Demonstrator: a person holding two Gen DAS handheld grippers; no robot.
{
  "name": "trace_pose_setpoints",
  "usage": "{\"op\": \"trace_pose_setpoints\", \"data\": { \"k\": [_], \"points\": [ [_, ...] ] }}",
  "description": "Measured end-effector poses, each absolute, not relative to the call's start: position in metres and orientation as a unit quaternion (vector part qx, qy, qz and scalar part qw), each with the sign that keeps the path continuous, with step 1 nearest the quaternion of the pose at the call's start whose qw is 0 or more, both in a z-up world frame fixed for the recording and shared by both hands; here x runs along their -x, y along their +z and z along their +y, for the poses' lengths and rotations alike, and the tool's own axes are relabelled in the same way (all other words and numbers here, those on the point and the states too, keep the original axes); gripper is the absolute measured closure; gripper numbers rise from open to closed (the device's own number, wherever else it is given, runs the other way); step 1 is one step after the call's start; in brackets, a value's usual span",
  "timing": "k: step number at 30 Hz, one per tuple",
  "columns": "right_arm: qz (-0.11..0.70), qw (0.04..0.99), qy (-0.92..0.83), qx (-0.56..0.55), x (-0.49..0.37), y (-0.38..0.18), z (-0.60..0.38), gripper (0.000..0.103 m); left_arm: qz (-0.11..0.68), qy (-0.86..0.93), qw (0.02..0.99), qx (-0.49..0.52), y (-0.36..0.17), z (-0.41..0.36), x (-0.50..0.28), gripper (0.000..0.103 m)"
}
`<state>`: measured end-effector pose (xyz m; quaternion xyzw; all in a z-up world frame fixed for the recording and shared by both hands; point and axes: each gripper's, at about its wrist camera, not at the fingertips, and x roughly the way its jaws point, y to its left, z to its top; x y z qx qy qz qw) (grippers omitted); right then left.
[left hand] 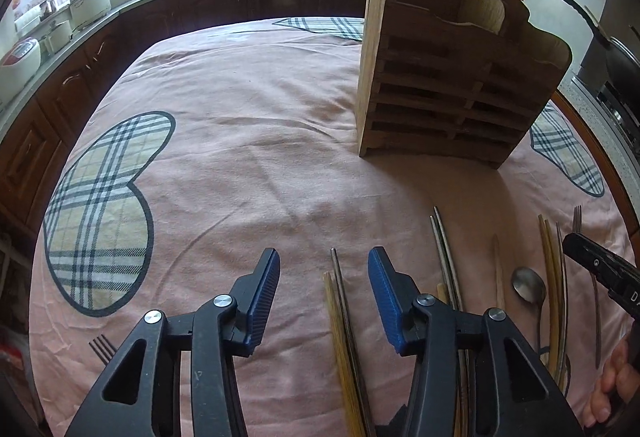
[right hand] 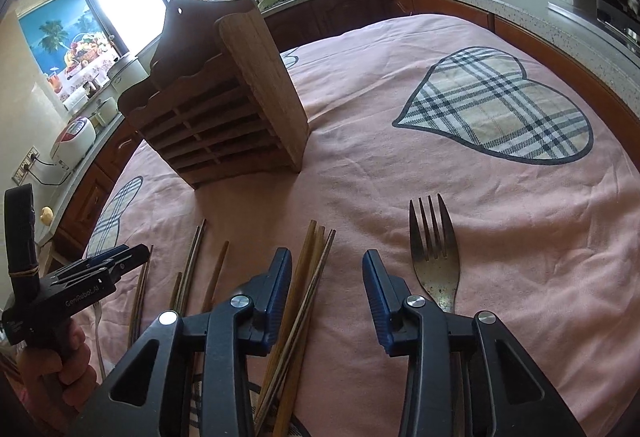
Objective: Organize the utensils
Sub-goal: 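Lower the right tool onto wooden chopsticks and close it while the left tool closes on a chopstick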
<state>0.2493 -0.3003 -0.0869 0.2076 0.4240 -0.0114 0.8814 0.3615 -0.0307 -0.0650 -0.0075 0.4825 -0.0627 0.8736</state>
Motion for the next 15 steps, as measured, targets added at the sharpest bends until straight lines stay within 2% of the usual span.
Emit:
{"op": "trace_pose_setpoints", "data": {
  "k": [8, 10, 11, 12, 15],
  "points": [
    [0.441, 0.872, -0.012, -0.211, -0.265, -0.096, -0.305, 0.075, 0.5, -0.076, 0.863, -0.014, -0.081, -0.043, -0.385, 0.081],
    [0.442, 0.871, -0.009, -0.213, -0.268, -0.098, -0.306, 0.082, 0.509, -0.07, 0.857, -0.024, -0.082, -0.046, -0.387, 0.098],
    [0.442, 0.871, -0.007, -0.215, -0.27, -0.098, -0.305, 0.091, 0.51, -0.075, 0.857, -0.02, -0.083, -0.046, -0.389, 0.098],
    [0.443, 0.87, -0.005, -0.214, -0.272, -0.099, -0.305, 0.095, 0.509, -0.077, 0.857, -0.019, -0.081, -0.046, -0.388, 0.099],
    [0.442, 0.872, -0.001, -0.211, -0.273, -0.098, -0.303, 0.096, 0.504, -0.083, 0.86, -0.013, -0.078, -0.045, -0.387, 0.1]
  ]
}}
